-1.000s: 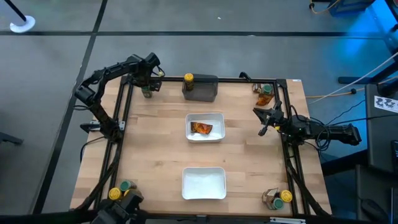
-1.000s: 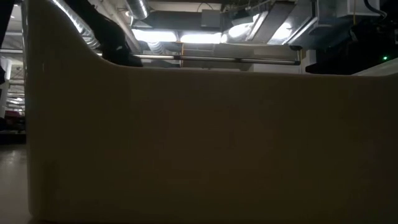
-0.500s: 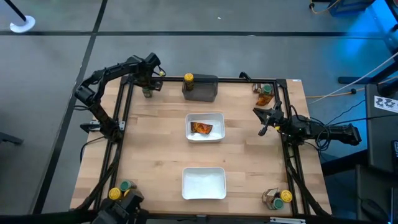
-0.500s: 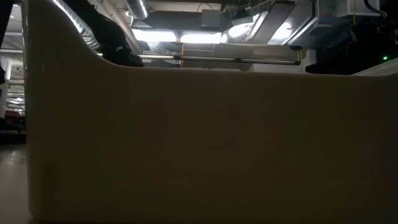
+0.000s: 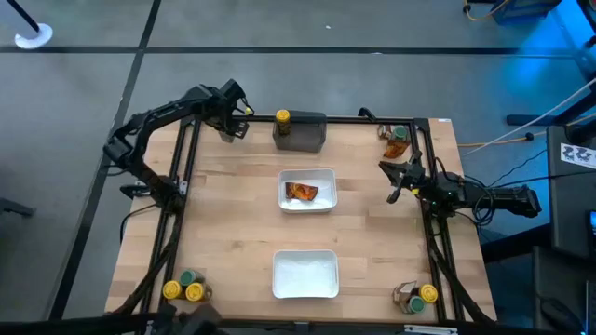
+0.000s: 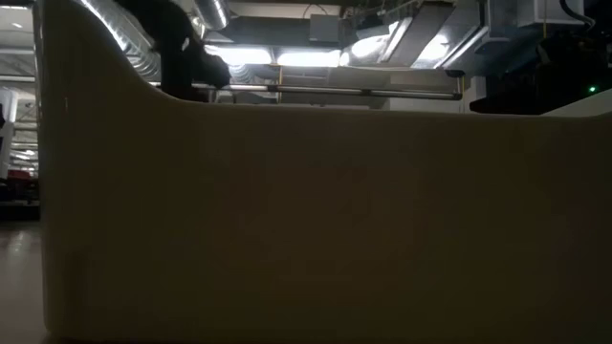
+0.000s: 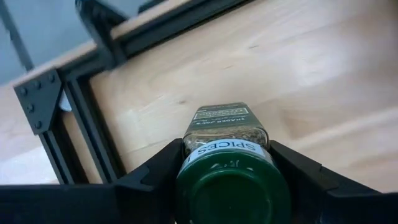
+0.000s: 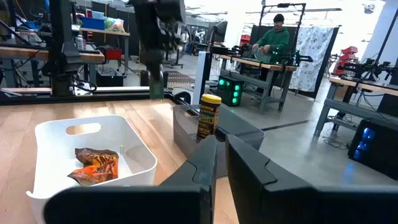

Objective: Sort spices by type
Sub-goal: Put the green seasoning bottle into the bottom white bin

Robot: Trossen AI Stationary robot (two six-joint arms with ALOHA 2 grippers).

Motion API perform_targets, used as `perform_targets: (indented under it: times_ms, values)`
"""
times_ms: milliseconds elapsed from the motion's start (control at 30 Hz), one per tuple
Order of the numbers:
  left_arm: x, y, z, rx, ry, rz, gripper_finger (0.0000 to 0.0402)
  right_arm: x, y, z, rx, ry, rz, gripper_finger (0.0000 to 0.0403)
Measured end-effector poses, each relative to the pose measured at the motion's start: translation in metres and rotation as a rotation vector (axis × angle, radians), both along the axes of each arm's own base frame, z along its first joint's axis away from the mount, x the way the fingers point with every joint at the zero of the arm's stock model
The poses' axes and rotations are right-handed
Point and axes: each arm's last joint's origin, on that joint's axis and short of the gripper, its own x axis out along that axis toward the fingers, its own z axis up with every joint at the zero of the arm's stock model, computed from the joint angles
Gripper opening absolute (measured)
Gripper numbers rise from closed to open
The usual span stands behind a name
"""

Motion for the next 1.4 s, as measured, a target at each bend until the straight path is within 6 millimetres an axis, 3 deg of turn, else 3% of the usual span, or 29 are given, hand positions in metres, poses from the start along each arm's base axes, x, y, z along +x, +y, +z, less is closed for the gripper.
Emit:
perform_targets:
  times_ms: [233, 400, 700, 1033, 1200, 1400]
  values:
    - [0.026, -0.056, 0.055, 0.133, -0.190, -0.157, 0.0186, 0.000, 0.000, 0.000, 0.000, 0.000, 0.000, 0.0037]
    - [0.043, -0.100, 0.076, 0.167, -0.288, -0.317, 0.0186, 0.000, 0.000, 0.000, 0.000, 0.000, 0.000, 0.0037]
    - [0.077, -0.181, 0.085, 0.192, -0.412, -0.714, 0.0186, 0.000, 0.000, 0.000, 0.000, 0.000, 0.000, 0.0037]
    - [0.107, -0.254, 0.100, 0.266, -0.720, -0.995, 0.0186, 0.000, 0.001, 0.000, -0.001, 0.001, 0.028, 0.0037]
    - [0.120, -0.289, 0.096, 0.254, -0.759, -1.105, 0.0186, 0.001, 0.001, 0.000, -0.001, 0.003, 0.035, 0.0037]
    - [0.141, -0.337, 0.110, 0.238, -0.669, -1.219, 0.0186, 0.001, 0.001, 0.000, -0.001, 0.003, 0.034, 0.0037]
